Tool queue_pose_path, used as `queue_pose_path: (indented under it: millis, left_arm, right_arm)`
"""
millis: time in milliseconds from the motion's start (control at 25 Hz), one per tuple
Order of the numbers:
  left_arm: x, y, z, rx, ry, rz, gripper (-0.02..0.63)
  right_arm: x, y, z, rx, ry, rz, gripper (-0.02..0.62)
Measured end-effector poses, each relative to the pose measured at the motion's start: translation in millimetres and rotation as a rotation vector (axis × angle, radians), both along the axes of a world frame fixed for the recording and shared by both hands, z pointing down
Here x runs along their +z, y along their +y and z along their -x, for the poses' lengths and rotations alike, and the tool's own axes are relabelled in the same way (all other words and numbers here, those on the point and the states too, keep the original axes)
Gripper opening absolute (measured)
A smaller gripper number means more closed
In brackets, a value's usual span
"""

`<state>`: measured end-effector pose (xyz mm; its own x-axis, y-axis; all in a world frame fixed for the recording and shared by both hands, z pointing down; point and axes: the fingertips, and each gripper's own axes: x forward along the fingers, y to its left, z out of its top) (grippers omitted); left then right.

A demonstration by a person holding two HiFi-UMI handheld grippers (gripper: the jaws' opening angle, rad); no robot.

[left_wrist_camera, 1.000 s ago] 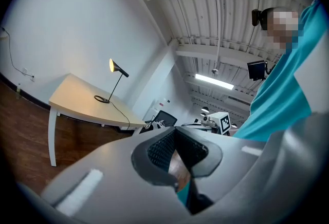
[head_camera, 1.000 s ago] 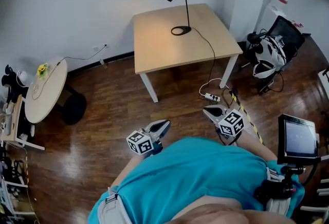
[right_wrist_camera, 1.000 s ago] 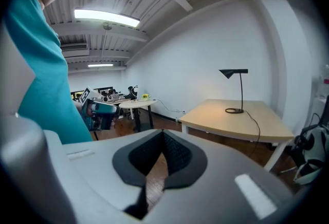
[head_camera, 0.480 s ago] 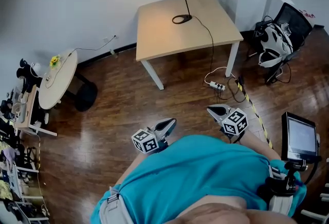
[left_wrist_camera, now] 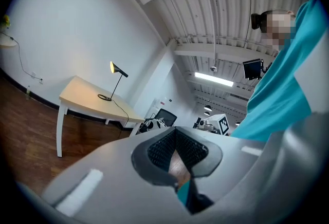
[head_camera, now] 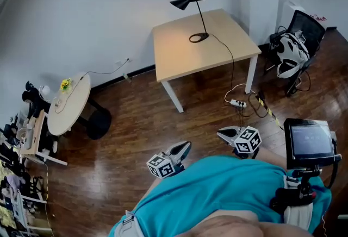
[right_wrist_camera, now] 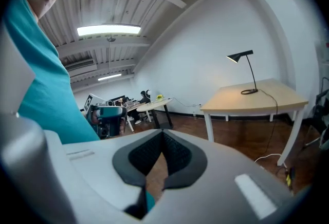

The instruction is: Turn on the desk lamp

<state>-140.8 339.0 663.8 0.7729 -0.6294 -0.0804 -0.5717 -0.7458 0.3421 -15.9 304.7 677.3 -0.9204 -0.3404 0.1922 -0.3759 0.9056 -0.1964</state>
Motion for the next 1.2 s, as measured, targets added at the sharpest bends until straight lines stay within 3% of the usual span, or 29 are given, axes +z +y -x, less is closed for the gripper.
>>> queue_pose_path:
  millis: [280, 520, 1200]
  left_arm:
    - [-28.0, 1.4, 57.0, 0.031, -0.001, -0.033, 0.000]
    - [-40.5, 5.2, 74.1, 0.023, -0.003, -0.055, 0.000]
    - [-30.6, 37.7, 89.0, -0.024, 0.035, -0.053, 0.000]
  right_arm:
    - [-33.8, 8.6, 62.8, -0.010, 0.015, -0.042, 0.001]
    - [-35.6, 9.0, 62.3, 0.031, 0.008, -0.020, 0.000]
    - [-28.1, 41.2, 69.7, -0.010, 0.067, -0.046, 0.000]
